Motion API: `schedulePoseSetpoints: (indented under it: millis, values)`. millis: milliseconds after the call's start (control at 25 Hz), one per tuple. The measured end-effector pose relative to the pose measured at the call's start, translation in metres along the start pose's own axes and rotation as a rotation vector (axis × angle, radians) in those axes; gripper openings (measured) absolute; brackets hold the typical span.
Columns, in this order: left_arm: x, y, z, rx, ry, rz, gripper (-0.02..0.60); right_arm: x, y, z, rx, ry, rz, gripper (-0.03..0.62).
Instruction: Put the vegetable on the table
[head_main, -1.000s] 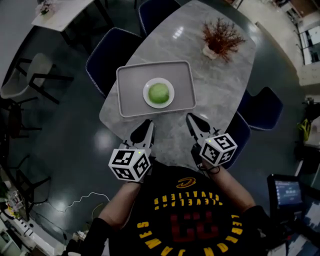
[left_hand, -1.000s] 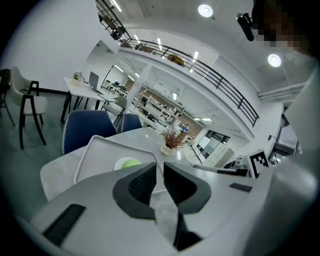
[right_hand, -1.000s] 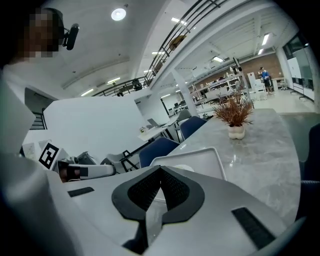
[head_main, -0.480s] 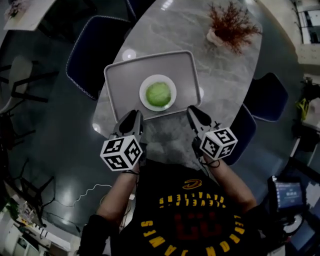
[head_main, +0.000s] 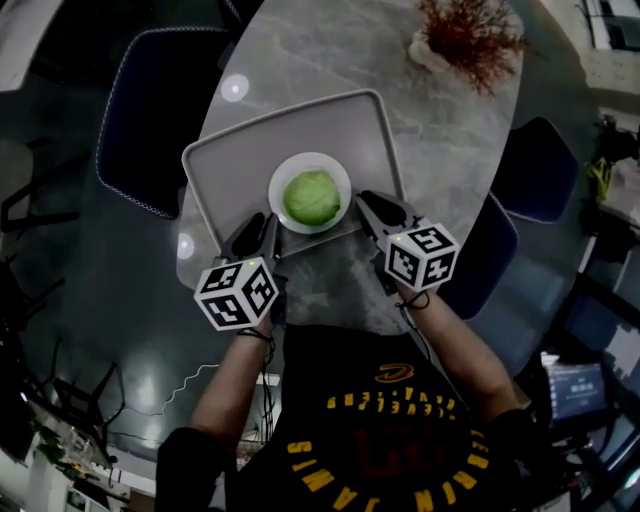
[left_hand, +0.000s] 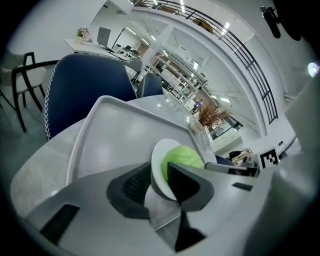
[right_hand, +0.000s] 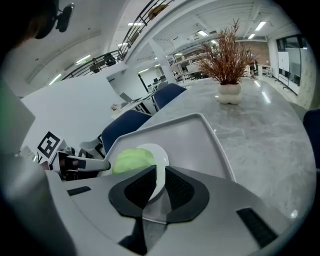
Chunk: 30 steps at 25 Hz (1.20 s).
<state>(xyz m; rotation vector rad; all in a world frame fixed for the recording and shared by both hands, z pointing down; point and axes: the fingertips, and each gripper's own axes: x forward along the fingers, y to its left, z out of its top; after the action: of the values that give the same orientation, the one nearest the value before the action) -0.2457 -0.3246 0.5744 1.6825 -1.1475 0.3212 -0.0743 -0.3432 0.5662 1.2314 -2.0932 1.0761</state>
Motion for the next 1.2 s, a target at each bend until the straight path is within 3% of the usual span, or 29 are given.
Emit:
schedulePoseSetpoints:
  millis: [240,480,800,880,1080,1200]
  values:
    - [0.018,0.003,-0.008,-0.005,0.070,0.009,0.094,0.024,-0.010,-0.020,0.036,0.082,0.001,0.057]
    - [0.025,0.007,-0.014,0.011,0.137,-0.007,0.094,0.028,-0.011,-0.015,0.012,0.108,-0.023,0.057]
    - [0.027,-0.001,-0.020,0.028,0.165,-0.020,0.087,0.032,-0.007,-0.017,0.006,0.210,0.006,0.055]
    - [0.027,0.001,-0.020,0.002,0.156,-0.018,0.087,0.034,-0.007,-0.018,0.054,0.224,0.030,0.055]
    - [0.028,0.007,-0.020,-0.175,0.163,-0.062,0.041,0.034,-0.010,-0.020,0.227,0.223,0.086,0.041]
    - [0.029,0.006,-0.021,-0.236,0.179,-0.085,0.034,0.035,-0.009,-0.022,0.269,0.222,0.088,0.038]
